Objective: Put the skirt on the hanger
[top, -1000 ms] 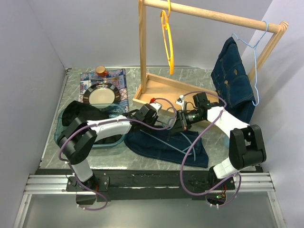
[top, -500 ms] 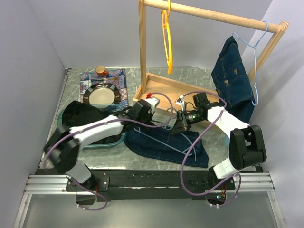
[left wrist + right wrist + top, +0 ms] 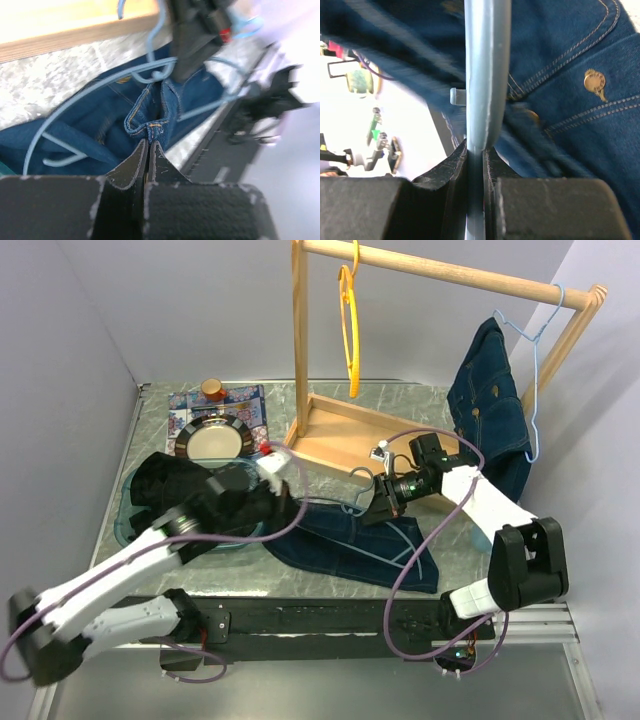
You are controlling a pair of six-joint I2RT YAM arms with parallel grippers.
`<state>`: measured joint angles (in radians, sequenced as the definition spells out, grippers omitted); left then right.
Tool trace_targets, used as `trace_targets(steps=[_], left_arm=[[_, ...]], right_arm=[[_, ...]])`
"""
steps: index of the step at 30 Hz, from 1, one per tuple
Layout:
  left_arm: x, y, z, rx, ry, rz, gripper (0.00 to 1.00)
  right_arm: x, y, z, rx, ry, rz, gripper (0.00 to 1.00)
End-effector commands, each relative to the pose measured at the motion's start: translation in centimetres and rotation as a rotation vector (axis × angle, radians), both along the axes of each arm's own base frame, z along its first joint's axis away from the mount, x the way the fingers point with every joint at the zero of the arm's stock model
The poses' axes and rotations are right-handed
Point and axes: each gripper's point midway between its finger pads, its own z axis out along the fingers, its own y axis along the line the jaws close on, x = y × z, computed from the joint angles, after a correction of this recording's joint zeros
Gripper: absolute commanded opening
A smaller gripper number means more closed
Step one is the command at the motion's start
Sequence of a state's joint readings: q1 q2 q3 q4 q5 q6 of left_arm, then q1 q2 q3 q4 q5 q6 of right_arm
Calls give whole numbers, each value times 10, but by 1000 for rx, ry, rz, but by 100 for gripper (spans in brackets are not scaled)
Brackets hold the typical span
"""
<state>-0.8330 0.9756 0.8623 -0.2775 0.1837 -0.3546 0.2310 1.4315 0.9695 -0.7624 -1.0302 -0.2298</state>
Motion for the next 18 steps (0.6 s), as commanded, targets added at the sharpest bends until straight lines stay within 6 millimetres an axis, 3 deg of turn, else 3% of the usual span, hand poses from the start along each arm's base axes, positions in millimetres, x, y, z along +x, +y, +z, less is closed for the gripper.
trace_targets(steps=[1,4,8,9,10,15,18], left_arm=[[-39,16,36,-168,65,-19,1],[-58,30,17,-212,207,34,1],[-64,57,-38,-205,428,257,1],[-68,62,-40,-229,472,294,1],[-73,71,-54,-193,522,344,1],[-103,72,-65,-277,722,333,1],[-105,91,-85,-174,724,413,1]], right_arm=[[11,-8,18,-49,-158,15,0],[14,-13,17,-87,-195,12,0],[17,-18,18,-123,-235,5,0],[18,-21,17,-145,-250,-2,0],[18,-22,16,-153,-256,-5,0],[19,-28,12,-189,-284,-10,0],[20,-30,14,-203,-305,-12,0]])
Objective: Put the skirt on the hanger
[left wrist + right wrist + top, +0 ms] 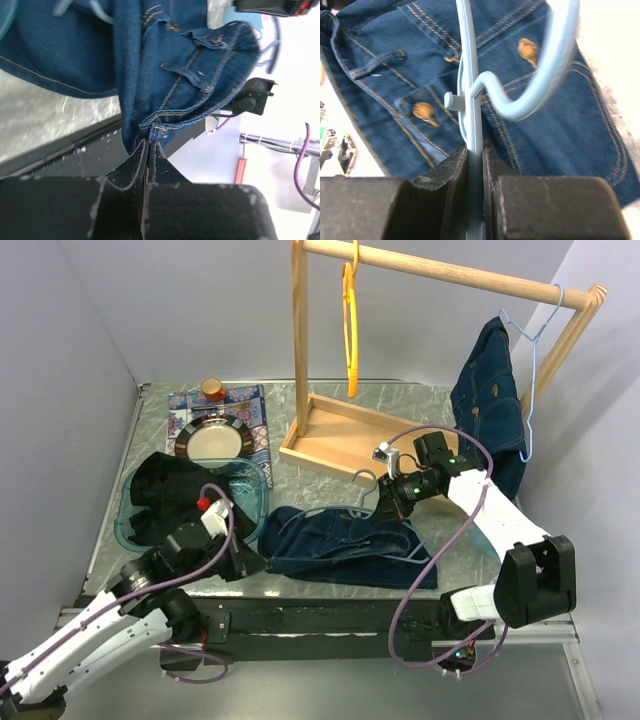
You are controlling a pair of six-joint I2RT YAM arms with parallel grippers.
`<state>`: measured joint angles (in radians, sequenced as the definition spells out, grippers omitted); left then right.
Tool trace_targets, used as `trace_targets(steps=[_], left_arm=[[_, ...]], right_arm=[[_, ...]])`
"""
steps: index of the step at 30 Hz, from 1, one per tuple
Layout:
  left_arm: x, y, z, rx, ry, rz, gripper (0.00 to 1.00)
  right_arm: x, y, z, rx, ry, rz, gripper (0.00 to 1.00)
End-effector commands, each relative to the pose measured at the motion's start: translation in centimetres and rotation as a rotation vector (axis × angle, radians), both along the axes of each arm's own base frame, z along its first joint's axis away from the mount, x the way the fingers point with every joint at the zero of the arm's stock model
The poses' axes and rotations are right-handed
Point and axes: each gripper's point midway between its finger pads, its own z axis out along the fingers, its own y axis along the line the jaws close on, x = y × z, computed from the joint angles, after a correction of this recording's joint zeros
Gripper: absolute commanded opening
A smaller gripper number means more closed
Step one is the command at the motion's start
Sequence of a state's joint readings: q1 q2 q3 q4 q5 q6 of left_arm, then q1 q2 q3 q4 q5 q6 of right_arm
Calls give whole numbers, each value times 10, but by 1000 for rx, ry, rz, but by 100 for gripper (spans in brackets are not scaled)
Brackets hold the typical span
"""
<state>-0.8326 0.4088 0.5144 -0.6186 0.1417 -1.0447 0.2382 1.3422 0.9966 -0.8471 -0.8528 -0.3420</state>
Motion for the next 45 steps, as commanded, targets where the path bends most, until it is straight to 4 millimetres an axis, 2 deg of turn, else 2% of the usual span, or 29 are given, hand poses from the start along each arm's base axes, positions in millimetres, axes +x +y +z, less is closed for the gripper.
trace_targets(steps=[1,4,5,6,7,8,9,10,11,13,15,16,17,18,19,20,21,22,23,25,26,27,29,32,34,38,42,45], left_arm=[[-16,17,-17,71,145,49,2],[-12,18,-10,107,128,52,15],[-8,17,3,108,89,38,20],[-5,18,10,117,66,42,33],[-3,18,21,117,35,31,39],[0,15,44,124,-57,-24,45],[-1,14,55,131,-94,-58,56],[1,13,81,109,-156,-76,60],[3,10,88,135,-220,-130,64],[-1,-8,120,44,-332,-235,72],[1,-28,123,14,-393,-336,77],[0,-46,130,-58,-458,-410,78],[6,-57,120,-40,-482,-449,79],[2,-70,118,-50,-523,-502,81],[13,-82,119,-33,-594,-480,83],[21,-98,105,39,-645,-513,84],[2,-116,100,58,-701,-601,86],[15,-127,104,125,-777,-548,88],[18,-143,81,221,-812,-609,89],[11,-165,71,279,-866,-673,91],[26,-174,49,392,-897,-663,92],[26,-180,42,423,-917,-676,95],[38,-191,26,509,-977,-687,97],[43,-202,14,575,-1036,-707,99],[47,-207,15,592,-1061,-693,99],[58,-213,-1,689,-1075,-713,99],[60,-218,0,686,-1074,-705,99],[72,-215,0,740,-1069,-650,96]], right_arm=[[18,-9,14,-47,-153,-17,0],[18,-12,16,-59,-177,-18,0],[17,-13,16,-62,-180,-15,0],[15,-13,15,-63,-183,-13,0],[14,-14,14,-65,-185,-8,0],[14,-14,14,-66,-189,-8,0],[12,-14,11,-68,-187,-5,0],[11,-14,11,-67,-190,2,0],[10,-14,9,-69,-187,3,0],[7,-13,7,-68,-184,14,0],[6,-11,7,-61,-187,18,0],[6,-11,7,-55,-188,22,0],[6,-10,8,-50,-186,25,0],[6,-9,9,-48,-189,26,0],[6,-8,10,-44,-189,29,0],[4,-8,9,-42,-184,31,0],[4,-9,8,-43,-182,31,0],[4,-8,9,-39,-186,34,0],[4,-8,9,-36,-188,35,0],[2,-7,9,-30,-184,39,0],[1,-6,10,-23,-188,42,0],[1,-6,11,-21,-193,43,0],[0,-6,11,-17,-193,44,0],[-2,-5,11,-9,-193,47,0],[-2,-5,11,-4,-194,50,0],[-4,-4,11,5,-189,55,0],[-5,-3,11,9,-191,59,0],[-5,-3,12,15,-194,62,0]])
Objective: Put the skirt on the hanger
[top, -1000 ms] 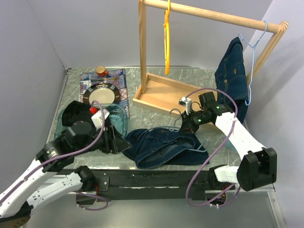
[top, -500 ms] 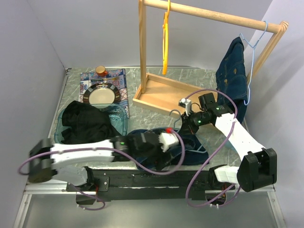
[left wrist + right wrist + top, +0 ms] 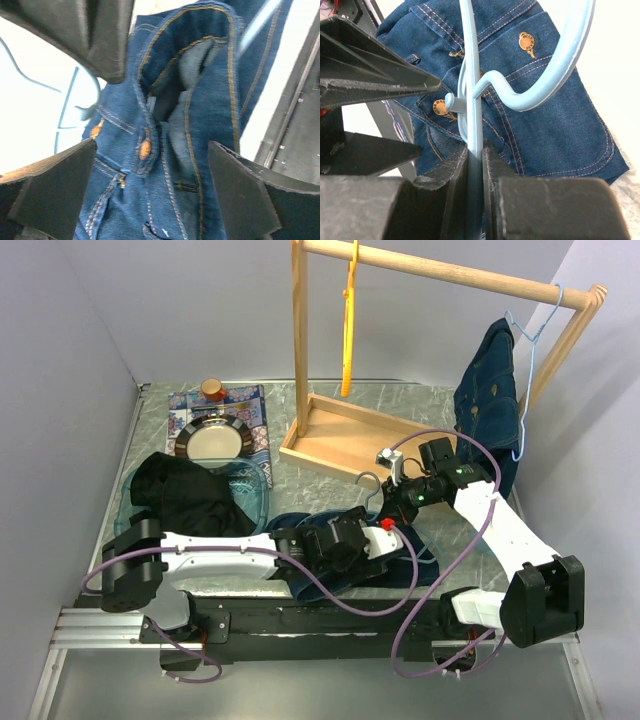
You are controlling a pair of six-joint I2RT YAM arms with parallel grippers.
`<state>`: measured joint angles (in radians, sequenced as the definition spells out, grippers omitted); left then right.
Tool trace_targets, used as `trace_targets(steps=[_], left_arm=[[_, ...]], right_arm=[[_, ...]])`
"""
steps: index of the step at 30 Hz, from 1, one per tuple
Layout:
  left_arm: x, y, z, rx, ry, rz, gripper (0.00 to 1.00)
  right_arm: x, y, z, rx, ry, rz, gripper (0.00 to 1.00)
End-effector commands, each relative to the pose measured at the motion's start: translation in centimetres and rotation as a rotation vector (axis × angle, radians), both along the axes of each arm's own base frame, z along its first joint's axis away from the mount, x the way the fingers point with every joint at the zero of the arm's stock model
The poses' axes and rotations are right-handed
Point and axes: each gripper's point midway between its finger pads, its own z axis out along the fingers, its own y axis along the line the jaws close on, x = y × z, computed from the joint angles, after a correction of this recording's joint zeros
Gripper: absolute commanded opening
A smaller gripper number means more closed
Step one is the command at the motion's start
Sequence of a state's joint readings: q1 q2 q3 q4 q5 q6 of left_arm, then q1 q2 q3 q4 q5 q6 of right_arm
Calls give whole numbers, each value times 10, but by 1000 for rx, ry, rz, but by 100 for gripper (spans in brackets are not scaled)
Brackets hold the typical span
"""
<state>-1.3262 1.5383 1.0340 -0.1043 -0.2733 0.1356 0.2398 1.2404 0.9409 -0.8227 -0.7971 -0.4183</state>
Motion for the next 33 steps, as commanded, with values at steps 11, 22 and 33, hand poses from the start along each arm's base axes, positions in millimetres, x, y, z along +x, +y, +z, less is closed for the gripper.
trace_targets(steps=[11,22,33], left_arm=[[21,4,-8,109,-63,93,53],[1,10,37,-33,0,53,1],[-107,40,28,-102,309,-249,1]], right_arm=[[-1,7,13,50,-59,36,0],[6,3,10,17,-68,9,0],[12,4,18,23,-75,16,0]])
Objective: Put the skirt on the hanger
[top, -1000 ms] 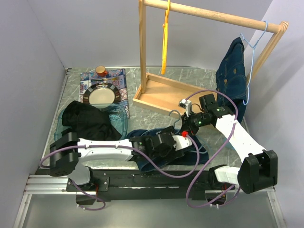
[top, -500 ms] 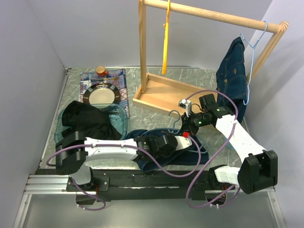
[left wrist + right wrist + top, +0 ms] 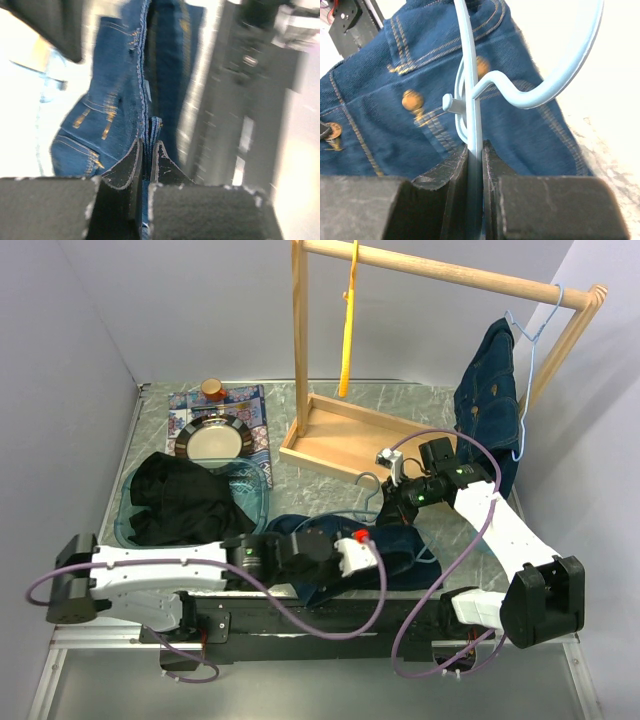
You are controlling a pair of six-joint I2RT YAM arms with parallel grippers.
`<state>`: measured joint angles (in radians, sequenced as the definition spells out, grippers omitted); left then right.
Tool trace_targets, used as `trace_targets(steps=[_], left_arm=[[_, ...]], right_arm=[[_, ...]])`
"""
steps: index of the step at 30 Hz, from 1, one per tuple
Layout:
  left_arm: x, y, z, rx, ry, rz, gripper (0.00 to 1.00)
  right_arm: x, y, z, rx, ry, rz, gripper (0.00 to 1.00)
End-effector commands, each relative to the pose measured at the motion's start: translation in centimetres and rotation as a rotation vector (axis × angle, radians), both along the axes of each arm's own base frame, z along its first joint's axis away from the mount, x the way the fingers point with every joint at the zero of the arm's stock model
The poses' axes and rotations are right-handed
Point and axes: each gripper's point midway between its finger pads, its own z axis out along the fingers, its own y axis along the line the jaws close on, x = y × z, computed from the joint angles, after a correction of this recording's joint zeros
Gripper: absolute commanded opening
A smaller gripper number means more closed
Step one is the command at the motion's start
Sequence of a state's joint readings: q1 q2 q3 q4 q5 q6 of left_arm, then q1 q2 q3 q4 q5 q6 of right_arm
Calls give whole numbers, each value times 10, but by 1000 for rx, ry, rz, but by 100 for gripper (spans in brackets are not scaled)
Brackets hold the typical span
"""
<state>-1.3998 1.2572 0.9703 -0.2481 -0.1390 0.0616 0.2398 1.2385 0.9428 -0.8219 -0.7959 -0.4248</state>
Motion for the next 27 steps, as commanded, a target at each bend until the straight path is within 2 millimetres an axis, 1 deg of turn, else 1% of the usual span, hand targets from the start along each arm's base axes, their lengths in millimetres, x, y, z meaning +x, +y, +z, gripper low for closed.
trace_targets(steps=[1,2,4,5,6,7,8,9,10,11,12,13,14,15,17,18,19,21,22,23,24,25,26,27], left_arm=[[-46,10,-32,35,212,-105,1],[-52,15,-47,67,242,-115,1],[-56,13,-58,78,281,-112,1],[-63,11,-61,76,301,-136,1],[-67,6,-58,56,316,-147,1],[-75,2,-57,49,325,-174,1],[-82,-1,-51,31,332,-203,1],[-94,-3,-44,12,353,-259,1],[-106,-2,-39,6,365,-302,1],[-114,-1,-34,-2,384,-338,1],[-120,2,-25,-23,399,-366,1],[-120,5,-23,-30,396,-364,2],[-119,12,-31,-16,397,-347,4],[-119,16,-26,-35,392,-351,4],[-123,23,-31,-39,406,-366,7],[-128,25,-26,-54,418,-390,7],[-133,25,-24,-61,436,-415,12],[-132,26,-27,-51,441,-401,20],[-122,25,-29,-49,410,-348,34],[-112,24,-31,-44,387,-297,46],[-103,23,-27,-60,363,-246,56],[-84,20,-19,-93,303,-155,72],[-75,17,-7,-136,278,-119,81],[-72,16,8,-185,268,-106,87]], right_arm=[[10,5,19,25,-69,16,0],[10,5,19,29,-71,18,0],[9,5,21,30,-73,19,0],[10,5,22,29,-77,21,0],[9,4,21,25,-77,18,0],[10,4,22,22,-82,16,0],[10,3,22,19,-84,16,0],[10,3,22,16,-87,14,0],[10,2,22,13,-89,12,0],[10,2,23,15,-93,12,0],[10,3,24,16,-97,15,0],[10,3,25,20,-99,19,0],[10,3,26,22,-99,21,0],[10,3,27,22,-104,26,0],[11,3,33,23,-120,35,0],[11,3,37,23,-130,36,0],[11,3,44,25,-146,43,0],[12,3,54,33,-177,48,0],[11,4,61,37,-190,50,0],[10,5,66,47,-199,55,0],[9,6,71,52,-209,58,0],[8,6,78,59,-217,59,0],[6,7,82,68,-220,60,0],[5,7,87,71,-229,61,0]])
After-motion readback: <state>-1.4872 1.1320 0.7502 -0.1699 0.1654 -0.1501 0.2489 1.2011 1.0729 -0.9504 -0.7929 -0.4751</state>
